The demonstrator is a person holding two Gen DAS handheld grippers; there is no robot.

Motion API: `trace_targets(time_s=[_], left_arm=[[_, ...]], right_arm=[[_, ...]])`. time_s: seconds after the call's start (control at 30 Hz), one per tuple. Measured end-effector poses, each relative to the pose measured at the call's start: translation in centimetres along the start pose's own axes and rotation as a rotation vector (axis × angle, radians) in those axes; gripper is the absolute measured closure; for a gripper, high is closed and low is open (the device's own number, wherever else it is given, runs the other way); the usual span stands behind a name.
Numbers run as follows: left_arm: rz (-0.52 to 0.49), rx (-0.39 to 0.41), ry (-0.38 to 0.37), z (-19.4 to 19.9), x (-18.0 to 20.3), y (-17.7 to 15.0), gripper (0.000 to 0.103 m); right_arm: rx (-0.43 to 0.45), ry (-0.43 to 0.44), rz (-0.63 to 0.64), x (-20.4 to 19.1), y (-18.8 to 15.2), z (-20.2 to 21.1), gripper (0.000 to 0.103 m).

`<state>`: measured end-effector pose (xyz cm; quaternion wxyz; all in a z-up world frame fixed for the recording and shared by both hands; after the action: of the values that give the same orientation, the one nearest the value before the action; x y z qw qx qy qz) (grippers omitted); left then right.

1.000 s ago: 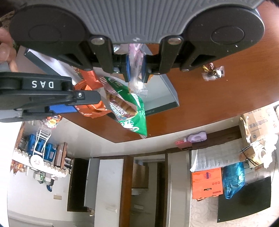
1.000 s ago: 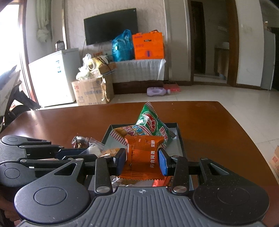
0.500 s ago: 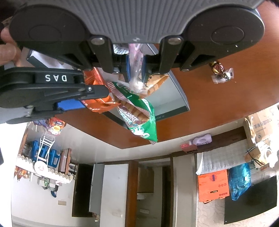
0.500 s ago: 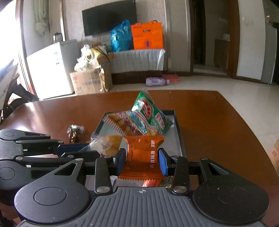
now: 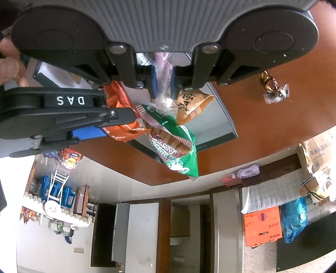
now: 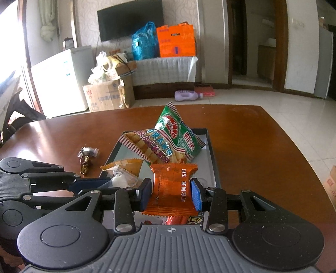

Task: Organize snacks
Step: 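Lower both held packets into the grey box and open both grippers, then withdraw both open grippers from the box toward the remaining candies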

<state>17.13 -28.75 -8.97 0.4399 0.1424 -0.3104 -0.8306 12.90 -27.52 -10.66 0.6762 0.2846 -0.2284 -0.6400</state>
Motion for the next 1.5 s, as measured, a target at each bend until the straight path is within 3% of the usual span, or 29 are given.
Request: trace_targets(time_s=[0.27,0.4,0.53,0.57,1.0,1.5], left_arm=[[-0.018,-0.017,0.005,-0.6,0.3,-0.1,0.093],[-0.018,-0.009,0.011,-0.6,0.2,-0.2,0.087],[-0.001,0.032,-0.030,0.2,0.2,0.1,0.056],[0.000,0.044,-0.036,0.4,0.2,0.2,0.054],[0.071,0.095,0.017,2.2,-3.0,0.3,0.054],[0.194,0.106,0.147,3.9,-8.7,-0.7,0.054]], right_arm=[[0.007,0.000,-0.002,-0.1,0.2,0.1,0.061],[0.022,0.003,-0.010,0.0,0.4,0.2,0.061],[0.051,0.003,-0.020,0.0,0.8,0.7,0.060],[0.060,0.005,-0.026,-0.1,0.9,0.8,0.060],[0.110,0.038,-0.008,-2.2,2.2,1.7,0.058],[0.135,0.078,0.023,-4.5,2.7,2.2,0.056]])
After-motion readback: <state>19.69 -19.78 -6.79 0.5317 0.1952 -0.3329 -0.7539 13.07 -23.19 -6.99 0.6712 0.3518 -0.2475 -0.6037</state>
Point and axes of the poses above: each gripper's, at about its wrist camera, not at the fingertips, and z roughly against the way its jaws point, x to its right, y to its top, the point moved 8 cm from there along -z, roughly the way its jaws point, and after that the axes turned 13 degrees about -x, right-handed, at the moved point
